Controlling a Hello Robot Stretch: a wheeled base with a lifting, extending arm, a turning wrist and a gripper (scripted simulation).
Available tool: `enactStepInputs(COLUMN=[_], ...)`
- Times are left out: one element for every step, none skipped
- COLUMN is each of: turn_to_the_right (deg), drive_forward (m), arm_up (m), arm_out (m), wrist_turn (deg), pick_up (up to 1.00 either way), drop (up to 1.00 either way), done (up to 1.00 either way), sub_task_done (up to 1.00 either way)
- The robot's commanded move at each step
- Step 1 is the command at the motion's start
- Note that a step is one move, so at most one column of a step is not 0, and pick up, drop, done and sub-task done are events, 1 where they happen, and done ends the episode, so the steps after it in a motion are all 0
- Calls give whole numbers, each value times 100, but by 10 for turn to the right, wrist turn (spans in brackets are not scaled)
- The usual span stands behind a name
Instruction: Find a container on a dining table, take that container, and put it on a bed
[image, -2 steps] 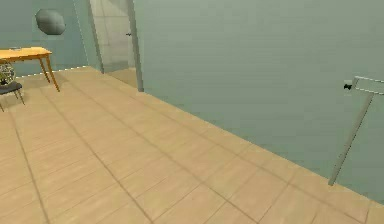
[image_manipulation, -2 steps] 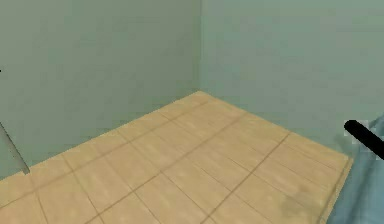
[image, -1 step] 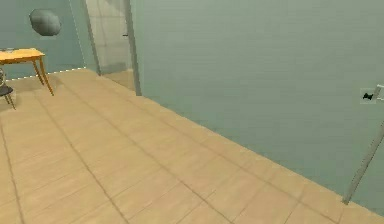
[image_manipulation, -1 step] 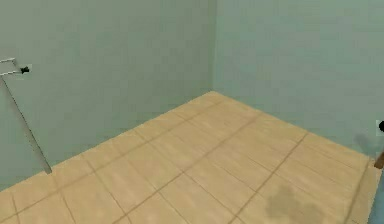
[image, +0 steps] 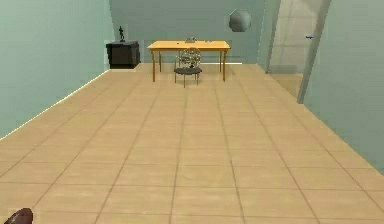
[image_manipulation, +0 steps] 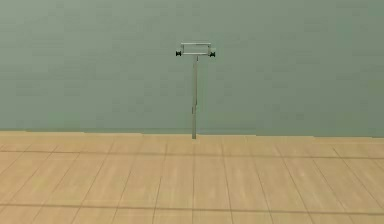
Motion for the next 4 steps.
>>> enactStepInputs(turn_to_the_right=[0, 0, 0, 30], drive_forward=[100, 100, 100, 0], arm_up=[0, 0, 0, 0], arm_out=[0, 0, 0, 0], wrist_turn=[0, 0, 0, 0], pick_up=[0, 0, 0, 0], drop=[0, 0, 0, 0], done=[0, 0, 0, 0], sub_task_done=[0, 0, 0, 0])
